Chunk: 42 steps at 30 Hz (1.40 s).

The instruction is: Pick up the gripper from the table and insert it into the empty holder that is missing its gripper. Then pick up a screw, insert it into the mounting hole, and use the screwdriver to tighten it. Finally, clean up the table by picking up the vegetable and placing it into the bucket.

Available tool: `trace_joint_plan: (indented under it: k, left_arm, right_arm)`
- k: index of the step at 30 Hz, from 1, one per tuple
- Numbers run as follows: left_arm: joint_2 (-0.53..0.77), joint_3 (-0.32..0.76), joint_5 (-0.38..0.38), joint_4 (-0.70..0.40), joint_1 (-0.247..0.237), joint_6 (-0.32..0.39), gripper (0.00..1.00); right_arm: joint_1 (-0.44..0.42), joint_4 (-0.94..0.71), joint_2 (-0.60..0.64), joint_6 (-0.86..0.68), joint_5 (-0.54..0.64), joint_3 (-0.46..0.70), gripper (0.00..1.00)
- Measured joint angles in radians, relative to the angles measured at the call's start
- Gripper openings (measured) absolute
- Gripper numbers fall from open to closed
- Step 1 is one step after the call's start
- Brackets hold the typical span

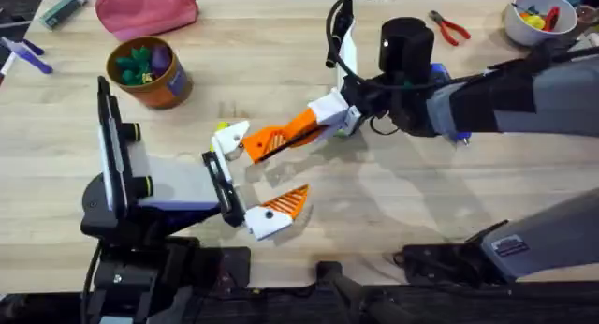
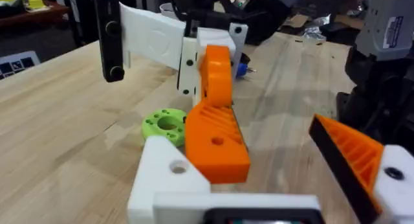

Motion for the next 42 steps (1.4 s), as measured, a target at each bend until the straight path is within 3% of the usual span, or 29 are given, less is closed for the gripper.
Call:
trace_joint_plan:
  k: [31, 42]
  left_arm:
    - [0.000, 0.000, 0.000, 0.000, 0.000, 0.000, 0.950]
    - [0.000, 0.000, 0.000, 0.000, 0.000, 0.001, 0.950]
  right_arm:
    - [0.004, -0.003, 0.000, 0.029, 0.034, 0.004, 0.010]
    - [0.043, -0.024, 0.000, 0.033, 0.073, 0.033, 0.010]
